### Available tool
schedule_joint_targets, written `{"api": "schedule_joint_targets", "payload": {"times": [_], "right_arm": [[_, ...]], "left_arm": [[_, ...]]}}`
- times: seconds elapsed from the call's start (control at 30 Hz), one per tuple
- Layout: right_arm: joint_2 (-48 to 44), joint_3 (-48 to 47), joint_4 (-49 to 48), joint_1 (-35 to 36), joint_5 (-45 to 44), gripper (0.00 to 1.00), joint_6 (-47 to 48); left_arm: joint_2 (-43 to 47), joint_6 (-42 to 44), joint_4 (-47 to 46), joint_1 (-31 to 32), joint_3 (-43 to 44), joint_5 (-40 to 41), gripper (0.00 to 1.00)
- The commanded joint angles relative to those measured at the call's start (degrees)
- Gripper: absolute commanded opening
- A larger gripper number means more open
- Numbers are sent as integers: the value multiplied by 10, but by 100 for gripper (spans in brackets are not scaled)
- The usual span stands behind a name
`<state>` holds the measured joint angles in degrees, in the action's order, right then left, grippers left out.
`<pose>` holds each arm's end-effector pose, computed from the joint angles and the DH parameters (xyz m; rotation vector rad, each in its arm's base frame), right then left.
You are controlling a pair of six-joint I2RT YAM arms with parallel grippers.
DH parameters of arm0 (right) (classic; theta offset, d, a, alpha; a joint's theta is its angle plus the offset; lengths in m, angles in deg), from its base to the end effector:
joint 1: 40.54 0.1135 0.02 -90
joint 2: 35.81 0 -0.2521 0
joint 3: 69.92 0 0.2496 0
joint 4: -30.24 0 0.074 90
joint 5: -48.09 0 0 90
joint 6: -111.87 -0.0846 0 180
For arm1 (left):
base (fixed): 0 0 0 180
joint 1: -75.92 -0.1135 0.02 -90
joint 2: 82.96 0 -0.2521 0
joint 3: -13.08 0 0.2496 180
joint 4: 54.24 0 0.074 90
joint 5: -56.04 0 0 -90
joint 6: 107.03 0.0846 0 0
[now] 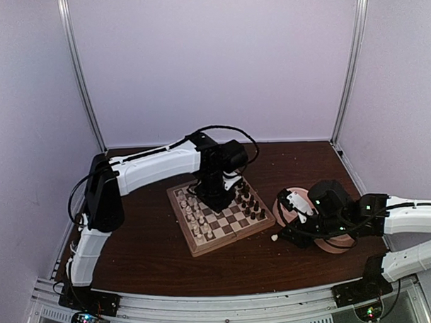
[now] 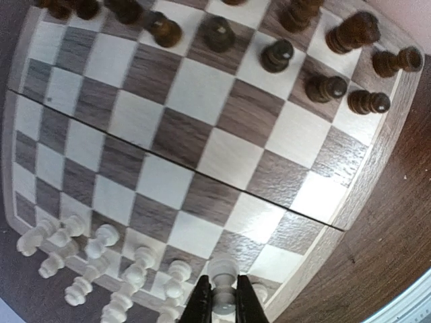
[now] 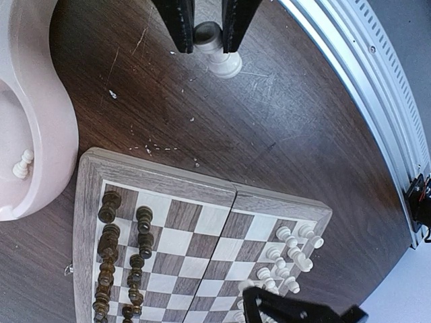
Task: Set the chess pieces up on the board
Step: Place the pawn on c2.
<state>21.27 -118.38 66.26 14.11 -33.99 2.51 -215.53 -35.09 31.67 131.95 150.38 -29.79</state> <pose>0.1305 0.2042 0.1768 -0.8208 2.3435 0.7615 0.2641 -0.3810 0.1632 0.9598 2.8155 -0.0518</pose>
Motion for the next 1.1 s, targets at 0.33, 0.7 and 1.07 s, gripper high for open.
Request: {"api": "schedule_joint_targets", "payload": {"times": [0.33, 0.7, 1.07], "right_arm": [[5, -7, -11, 4, -17, 0, 5], [16, -13, -8, 4, -20, 0, 19], [15, -8, -14, 4, -18, 0, 17]], "left_arm": [[56, 52, -13, -135, 23, 23, 3], [7, 70, -15, -167, 55, 9, 4], [-23, 73, -28, -175, 51, -1, 4]]}}
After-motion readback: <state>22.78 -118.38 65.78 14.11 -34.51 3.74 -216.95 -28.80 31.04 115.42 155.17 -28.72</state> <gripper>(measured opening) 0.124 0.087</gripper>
